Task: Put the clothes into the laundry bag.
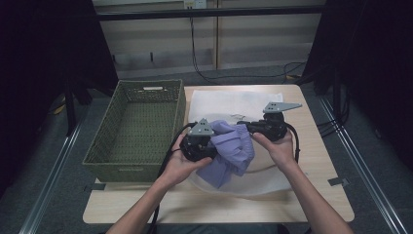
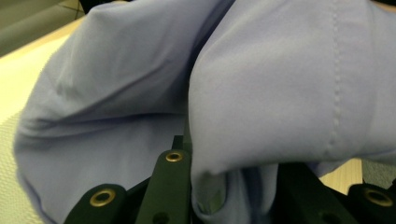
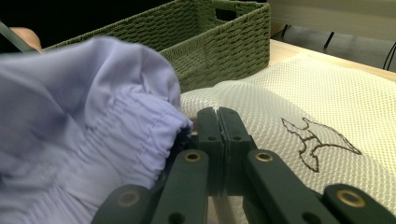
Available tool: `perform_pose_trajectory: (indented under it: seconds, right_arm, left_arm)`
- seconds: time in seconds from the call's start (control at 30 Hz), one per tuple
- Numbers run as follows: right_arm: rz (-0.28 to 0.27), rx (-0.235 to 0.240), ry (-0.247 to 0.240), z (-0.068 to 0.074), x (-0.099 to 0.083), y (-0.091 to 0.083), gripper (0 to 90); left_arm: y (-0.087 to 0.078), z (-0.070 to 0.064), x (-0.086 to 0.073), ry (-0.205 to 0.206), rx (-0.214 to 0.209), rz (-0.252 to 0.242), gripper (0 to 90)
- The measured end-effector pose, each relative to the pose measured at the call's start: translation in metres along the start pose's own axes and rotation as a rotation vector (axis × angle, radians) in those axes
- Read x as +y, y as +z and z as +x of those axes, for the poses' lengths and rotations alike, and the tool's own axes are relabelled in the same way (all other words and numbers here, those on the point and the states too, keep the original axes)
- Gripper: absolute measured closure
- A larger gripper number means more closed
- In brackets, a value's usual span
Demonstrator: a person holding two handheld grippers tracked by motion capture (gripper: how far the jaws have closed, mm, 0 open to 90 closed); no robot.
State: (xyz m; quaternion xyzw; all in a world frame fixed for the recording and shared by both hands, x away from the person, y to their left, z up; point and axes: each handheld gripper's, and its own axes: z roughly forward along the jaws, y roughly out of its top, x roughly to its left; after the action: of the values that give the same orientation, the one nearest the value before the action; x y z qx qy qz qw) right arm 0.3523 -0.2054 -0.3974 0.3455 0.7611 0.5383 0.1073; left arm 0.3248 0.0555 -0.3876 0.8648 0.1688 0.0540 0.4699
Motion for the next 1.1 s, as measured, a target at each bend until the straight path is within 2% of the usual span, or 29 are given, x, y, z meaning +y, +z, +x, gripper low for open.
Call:
perform_pose_trajectory:
  seconds: [0.23,0.4,0.63,0.8,0.93,1.03,1.1]
  right_arm:
    - [-0.003,0.000,0.000,0.000,0.000,0.000,89.3]
    - [-0.007,0.004,-0.002,0.001,0.001,-0.001,89.2]
    - [-0.005,0.005,-0.003,0.001,0.001,-0.001,89.2]
    - [-0.001,0.005,-0.006,0.001,0.000,0.000,89.2]
    - [-0.003,0.005,-0.002,0.000,0.000,0.000,89.2]
    - [-0.003,0.003,-0.002,0.000,0.000,-0.001,89.2]
    - [-0.001,0.006,0.000,0.000,0.000,0.000,89.2]
  left_arm:
    - [0.011,-0.003,-0.006,0.014,-0.028,0.036,77.8]
    - [0.023,-0.005,-0.011,0.022,-0.029,0.080,77.7]
    - [0.032,-0.003,-0.017,0.003,-0.023,0.096,77.5]
    - [0.033,-0.001,-0.015,0.003,-0.025,0.093,77.5]
    - [0.037,-0.003,-0.008,0.018,-0.022,0.092,77.5]
    - [0.043,-0.003,-0.003,0.015,-0.025,0.093,77.5]
    - [0.049,-0.002,0.000,0.029,-0.024,0.096,77.6]
